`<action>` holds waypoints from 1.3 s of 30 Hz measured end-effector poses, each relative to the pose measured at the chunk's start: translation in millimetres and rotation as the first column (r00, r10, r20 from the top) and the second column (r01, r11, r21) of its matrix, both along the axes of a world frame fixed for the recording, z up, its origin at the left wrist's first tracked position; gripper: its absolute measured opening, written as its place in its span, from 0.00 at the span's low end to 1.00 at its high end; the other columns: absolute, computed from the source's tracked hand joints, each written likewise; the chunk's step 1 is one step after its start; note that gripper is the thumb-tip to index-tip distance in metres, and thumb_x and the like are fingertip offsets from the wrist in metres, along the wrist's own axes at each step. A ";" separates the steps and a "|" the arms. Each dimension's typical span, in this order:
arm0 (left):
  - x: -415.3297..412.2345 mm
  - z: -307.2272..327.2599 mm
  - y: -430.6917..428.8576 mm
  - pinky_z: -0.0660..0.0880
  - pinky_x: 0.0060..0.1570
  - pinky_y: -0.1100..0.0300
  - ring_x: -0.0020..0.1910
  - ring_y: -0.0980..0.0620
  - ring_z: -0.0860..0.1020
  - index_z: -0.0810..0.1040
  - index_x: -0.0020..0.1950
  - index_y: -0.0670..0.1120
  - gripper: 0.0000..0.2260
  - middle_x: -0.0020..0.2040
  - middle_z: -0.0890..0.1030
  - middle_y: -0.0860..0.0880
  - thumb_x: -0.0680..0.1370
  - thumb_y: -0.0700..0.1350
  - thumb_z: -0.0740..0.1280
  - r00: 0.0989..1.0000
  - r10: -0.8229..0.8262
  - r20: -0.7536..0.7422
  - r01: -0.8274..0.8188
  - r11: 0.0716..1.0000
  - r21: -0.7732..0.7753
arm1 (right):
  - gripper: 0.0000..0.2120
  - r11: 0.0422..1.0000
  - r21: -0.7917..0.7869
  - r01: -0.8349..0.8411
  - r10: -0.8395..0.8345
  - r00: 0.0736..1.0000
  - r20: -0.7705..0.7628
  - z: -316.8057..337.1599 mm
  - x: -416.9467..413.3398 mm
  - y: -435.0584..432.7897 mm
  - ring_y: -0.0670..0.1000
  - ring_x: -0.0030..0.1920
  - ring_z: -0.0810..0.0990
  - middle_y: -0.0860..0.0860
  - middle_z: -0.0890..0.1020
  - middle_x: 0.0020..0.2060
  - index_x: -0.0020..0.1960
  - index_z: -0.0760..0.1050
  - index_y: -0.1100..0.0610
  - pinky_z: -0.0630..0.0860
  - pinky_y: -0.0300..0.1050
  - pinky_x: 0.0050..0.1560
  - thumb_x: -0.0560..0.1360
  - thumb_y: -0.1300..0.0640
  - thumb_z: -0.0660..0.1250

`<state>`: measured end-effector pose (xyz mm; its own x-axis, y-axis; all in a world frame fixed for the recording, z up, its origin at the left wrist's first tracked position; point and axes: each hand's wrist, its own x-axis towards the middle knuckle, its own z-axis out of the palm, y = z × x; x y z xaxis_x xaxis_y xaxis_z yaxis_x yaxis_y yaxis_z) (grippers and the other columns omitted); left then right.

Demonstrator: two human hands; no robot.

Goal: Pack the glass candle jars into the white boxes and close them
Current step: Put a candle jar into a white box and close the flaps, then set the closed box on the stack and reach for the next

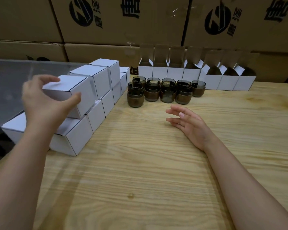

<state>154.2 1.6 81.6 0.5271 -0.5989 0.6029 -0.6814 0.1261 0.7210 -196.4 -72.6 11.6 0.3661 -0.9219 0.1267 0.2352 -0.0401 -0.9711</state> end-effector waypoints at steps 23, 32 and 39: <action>-189.9 -69.6 -29.5 0.71 0.56 0.55 0.53 0.55 0.74 0.77 0.58 0.46 0.10 0.52 0.78 0.52 0.77 0.43 0.66 0.870 -0.491 0.052 0.455 0.838 0.301 | 0.18 0.999 0.043 0.024 -0.025 0.999 0.025 -1.1 0.8 -2.1 0.55 0.55 0.81 0.57 0.81 0.56 0.60 0.75 0.57 0.75 0.45 0.59 0.72 0.56 0.66; -192.3 -84.8 -41.9 0.66 0.62 0.54 0.60 0.51 0.72 0.77 0.60 0.48 0.13 0.57 0.77 0.51 0.77 0.48 0.65 0.836 -0.521 0.175 0.392 0.788 0.474 | 0.10 0.990 0.046 0.133 -0.134 0.991 0.026 -6.1 4.6 -5.3 0.53 0.50 0.81 0.55 0.83 0.51 0.55 0.78 0.57 0.77 0.45 0.55 0.77 0.63 0.62; -189.9 -90.2 -45.2 0.63 0.60 0.62 0.58 0.59 0.69 0.76 0.57 0.52 0.10 0.55 0.72 0.59 0.77 0.51 0.63 0.831 -0.518 0.203 0.393 0.804 0.446 | 0.11 0.624 -0.071 0.778 -0.779 0.613 -0.133 11.3 -20.0 -64.3 0.50 0.46 0.78 0.52 0.81 0.49 0.46 0.76 0.51 0.74 0.39 0.43 0.78 0.66 0.61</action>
<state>-35.7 -43.6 -8.6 -0.0352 -0.9301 0.3657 -0.8006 0.2452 0.5467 -216.5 -136.9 22.9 -0.4752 -0.8683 0.1421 -0.0211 -0.1502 -0.9884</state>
